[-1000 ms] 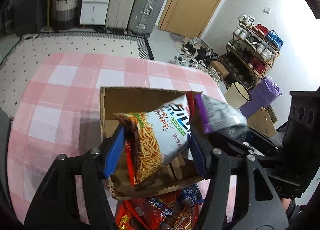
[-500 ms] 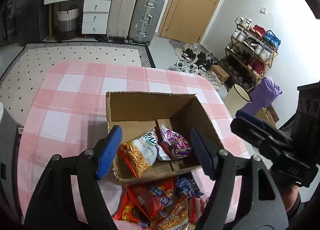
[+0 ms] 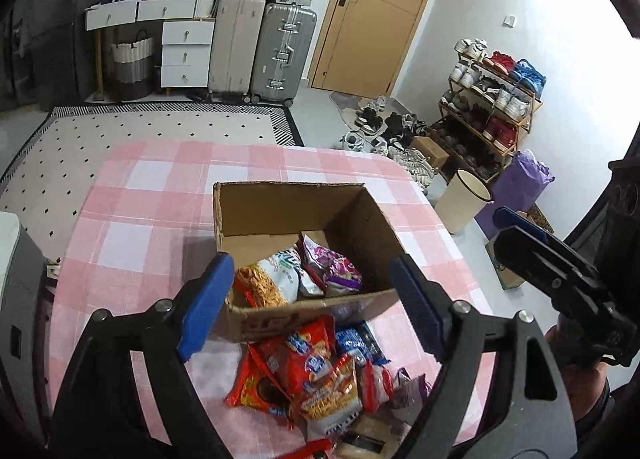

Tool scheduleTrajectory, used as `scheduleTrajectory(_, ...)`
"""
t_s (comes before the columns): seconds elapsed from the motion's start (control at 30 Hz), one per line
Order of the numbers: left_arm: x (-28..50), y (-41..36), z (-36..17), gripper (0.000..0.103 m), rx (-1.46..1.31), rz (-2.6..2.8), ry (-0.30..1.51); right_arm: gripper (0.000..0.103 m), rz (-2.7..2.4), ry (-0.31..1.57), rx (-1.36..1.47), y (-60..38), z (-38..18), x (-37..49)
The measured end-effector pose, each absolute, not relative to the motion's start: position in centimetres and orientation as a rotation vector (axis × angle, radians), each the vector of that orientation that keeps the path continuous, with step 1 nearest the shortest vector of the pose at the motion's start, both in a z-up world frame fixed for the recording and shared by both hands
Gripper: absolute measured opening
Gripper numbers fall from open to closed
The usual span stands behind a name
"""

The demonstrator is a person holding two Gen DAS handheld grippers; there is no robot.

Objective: Organize snacks
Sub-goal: 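Withdraw both grippers from the box back toward the snack pile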

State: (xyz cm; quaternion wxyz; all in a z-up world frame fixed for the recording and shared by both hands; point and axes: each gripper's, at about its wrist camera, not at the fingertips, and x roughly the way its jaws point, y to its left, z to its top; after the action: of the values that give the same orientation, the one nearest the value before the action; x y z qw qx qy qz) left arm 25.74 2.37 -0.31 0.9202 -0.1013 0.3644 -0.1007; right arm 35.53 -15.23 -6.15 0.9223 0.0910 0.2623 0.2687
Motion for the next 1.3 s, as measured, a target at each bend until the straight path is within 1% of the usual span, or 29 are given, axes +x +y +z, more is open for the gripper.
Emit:
scheduleTrajectory(0.13,23.6,2.2,0.4,0.083,-0.197,-0.207,0.733,0.094,0.55,0.522,0.186,-15.7,-5.7,33.2)
scheduleTrajectory(0.5,17.1,1.5,1.5,0.084,-0.166,-0.221,0.677,0.096,0.537,0.49,0.198,-17.2,-5.9,26.4)
scheduleTrajectory(0.6,15.3,1.6,1.5,0.088,-0.174,-0.22,0.668,0.096,0.542,0.476,0.19,-17.7,-6.1,24.7)
scheduleTrajectory(0.73,13.3,1.8,1.3,0.089,-0.199,-0.223,0.666,0.097,0.542,0.461,0.196,-18.2,-6.5,22.2)
scheduleTrajectory(0.77,12.9,1.8,1.2,0.089,-0.201,-0.225,0.666,0.099,0.542,0.461,0.197,-18.2,-6.6,21.8)
scheduleTrajectory(0.8,12.3,1.8,1.1,0.09,-0.2,-0.225,0.665,0.1,0.538,0.461,0.197,-18.3,-6.9,21.2)
scheduleTrajectory(0.87,11.3,1.7,0.9,0.097,-0.197,-0.219,0.662,0.101,0.527,0.463,0.197,-18.6,-7.1,20.4)
scheduleTrajectory(0.9,11.1,1.7,0.8,0.102,-0.199,-0.218,0.66,0.101,0.523,0.468,0.198,-18.7,-7.5,19.9)
scheduleTrajectory(1.3,8.3,1.3,-1.2,0.102,-0.207,-0.244,0.666,0.102,0.496,0.571,0.213,-19.6,-11.9,18.9)
